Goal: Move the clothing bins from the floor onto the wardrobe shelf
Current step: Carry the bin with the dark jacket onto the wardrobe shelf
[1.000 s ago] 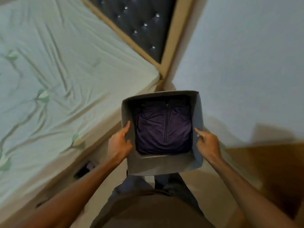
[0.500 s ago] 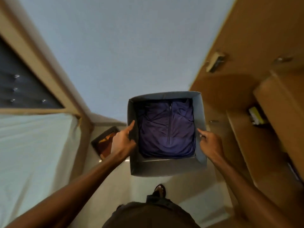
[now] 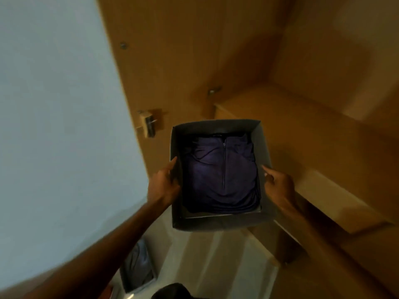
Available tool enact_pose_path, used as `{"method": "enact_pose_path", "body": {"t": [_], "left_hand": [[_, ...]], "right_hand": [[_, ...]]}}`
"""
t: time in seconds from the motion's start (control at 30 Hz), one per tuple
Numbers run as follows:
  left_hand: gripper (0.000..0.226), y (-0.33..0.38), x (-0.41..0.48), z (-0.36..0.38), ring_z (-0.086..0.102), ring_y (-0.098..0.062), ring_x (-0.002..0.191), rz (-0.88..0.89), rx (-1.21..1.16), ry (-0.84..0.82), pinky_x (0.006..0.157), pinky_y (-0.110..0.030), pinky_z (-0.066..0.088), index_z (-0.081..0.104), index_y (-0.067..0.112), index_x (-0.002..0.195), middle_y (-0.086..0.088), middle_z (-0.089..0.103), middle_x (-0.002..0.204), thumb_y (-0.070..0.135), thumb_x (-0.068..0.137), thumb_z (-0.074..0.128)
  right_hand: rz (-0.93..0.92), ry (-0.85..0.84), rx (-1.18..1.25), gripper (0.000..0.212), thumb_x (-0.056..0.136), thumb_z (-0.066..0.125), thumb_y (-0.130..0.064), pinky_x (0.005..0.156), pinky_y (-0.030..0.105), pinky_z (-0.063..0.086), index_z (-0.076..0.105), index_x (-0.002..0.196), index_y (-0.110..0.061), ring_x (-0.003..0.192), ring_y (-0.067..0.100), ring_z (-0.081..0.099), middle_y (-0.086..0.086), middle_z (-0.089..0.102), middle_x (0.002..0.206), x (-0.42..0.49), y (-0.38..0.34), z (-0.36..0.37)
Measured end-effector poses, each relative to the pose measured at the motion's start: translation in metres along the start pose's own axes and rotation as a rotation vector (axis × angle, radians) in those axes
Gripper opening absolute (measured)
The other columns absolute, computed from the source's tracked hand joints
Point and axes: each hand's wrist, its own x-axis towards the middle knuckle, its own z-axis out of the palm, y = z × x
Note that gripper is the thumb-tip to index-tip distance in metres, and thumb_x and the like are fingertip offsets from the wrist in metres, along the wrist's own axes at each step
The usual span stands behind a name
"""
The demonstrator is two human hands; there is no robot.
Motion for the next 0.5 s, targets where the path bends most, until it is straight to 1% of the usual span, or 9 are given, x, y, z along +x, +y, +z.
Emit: {"method": "enact_pose_path", "body": {"t": [0.1, 0.17, 0.2, 0.27, 0.3, 0.33, 0.4, 0.47, 0.5], "left_hand": [[0.066, 0.037, 0.039, 0.018, 0.068, -0.029, 0.095, 0.094, -0.039, -0.087, 0.082, -0.041, 0.058, 0.034, 0.033, 0.148, -0.008, 0.064, 0.127, 0.011, 0.09, 0.055], [0.069, 0.06, 0.072, 0.037, 0.069, -0.029, 0.094, 0.142, -0.085, -0.162, 0.08, -0.043, 0.059, 0.038, 0.034, 0.146, -0.009, 0.065, 0.127, 0.009, 0.084, 0.055], [0.072, 0.066, 0.089, 0.048, 0.069, -0.031, 0.094, 0.167, -0.101, -0.185, 0.079, -0.046, 0.06, 0.038, 0.036, 0.145, -0.009, 0.065, 0.128, 0.01, 0.08, 0.053], [0.076, 0.092, 0.119, 0.067, 0.065, -0.033, 0.109, 0.236, -0.161, -0.258, 0.085, -0.05, 0.058, 0.038, 0.036, 0.145, -0.007, 0.061, 0.133, 0.011, 0.074, 0.048], [0.075, 0.106, 0.128, 0.072, 0.061, -0.032, 0.116, 0.258, -0.19, -0.295, 0.091, -0.05, 0.055, 0.038, 0.031, 0.146, -0.005, 0.059, 0.135, 0.007, 0.076, 0.048], [0.073, 0.123, 0.141, 0.082, 0.06, -0.031, 0.116, 0.287, -0.198, -0.326, 0.093, -0.049, 0.053, 0.038, 0.025, 0.147, -0.002, 0.057, 0.133, 0.0, 0.08, 0.048], [0.072, 0.143, 0.159, 0.095, 0.064, -0.033, 0.103, 0.334, -0.163, -0.377, 0.085, -0.045, 0.055, 0.037, 0.022, 0.148, -0.002, 0.061, 0.125, -0.009, 0.083, 0.046], [0.074, 0.163, 0.184, 0.112, 0.069, -0.033, 0.088, 0.41, -0.067, -0.394, 0.075, -0.041, 0.059, 0.038, 0.03, 0.147, -0.007, 0.068, 0.119, 0.0, 0.081, 0.05], [0.074, 0.175, 0.196, 0.122, 0.069, -0.032, 0.087, 0.437, -0.01, -0.4, 0.075, -0.039, 0.059, 0.039, 0.032, 0.147, -0.009, 0.068, 0.119, 0.003, 0.08, 0.052]], "right_hand": [[0.042, 0.101, -0.019, 0.048, 0.093, 0.039, 0.0, 0.043, 0.02, 0.034, 0.053, 0.135, -0.018, 0.044, 0.01, 0.045, 0.012, 0.062, 0.129, 0.018, 0.016, -0.026], [0.1, 0.176, -0.03, 0.047, 0.094, 0.038, -0.002, 0.051, 0.018, 0.038, 0.053, 0.135, -0.019, 0.055, 0.007, 0.052, 0.011, 0.061, 0.13, 0.035, 0.028, -0.045], [0.125, 0.197, -0.032, 0.047, 0.094, 0.038, -0.002, 0.059, 0.018, 0.042, 0.054, 0.135, -0.02, 0.064, 0.008, 0.056, 0.011, 0.061, 0.131, 0.041, 0.033, -0.052], [0.186, 0.242, -0.029, 0.046, 0.095, 0.039, -0.003, 0.075, 0.019, 0.045, 0.054, 0.134, -0.02, 0.083, 0.013, 0.061, 0.01, 0.061, 0.131, 0.052, 0.042, -0.069], [0.211, 0.263, -0.036, 0.046, 0.095, 0.039, -0.003, 0.079, 0.018, 0.044, 0.055, 0.134, -0.019, 0.09, 0.014, 0.061, 0.01, 0.061, 0.13, 0.057, 0.045, -0.075], [0.238, 0.294, -0.055, 0.045, 0.095, 0.04, -0.003, 0.082, 0.018, 0.043, 0.055, 0.134, -0.019, 0.096, 0.016, 0.063, 0.01, 0.062, 0.13, 0.063, 0.049, -0.085], [0.274, 0.322, -0.105, 0.044, 0.094, 0.041, -0.003, 0.087, 0.018, 0.041, 0.057, 0.133, -0.017, 0.11, 0.023, 0.063, 0.01, 0.062, 0.13, 0.071, 0.055, -0.096], [0.329, 0.358, -0.125, 0.042, 0.094, 0.042, -0.003, 0.089, 0.019, 0.04, 0.058, 0.131, -0.017, 0.115, 0.027, 0.061, 0.011, 0.062, 0.13, 0.083, 0.065, -0.107], [0.364, 0.372, -0.126, 0.041, 0.093, 0.044, -0.003, 0.088, 0.019, 0.041, 0.059, 0.129, -0.016, 0.115, 0.028, 0.06, 0.011, 0.062, 0.13, 0.089, 0.072, -0.112]]}}
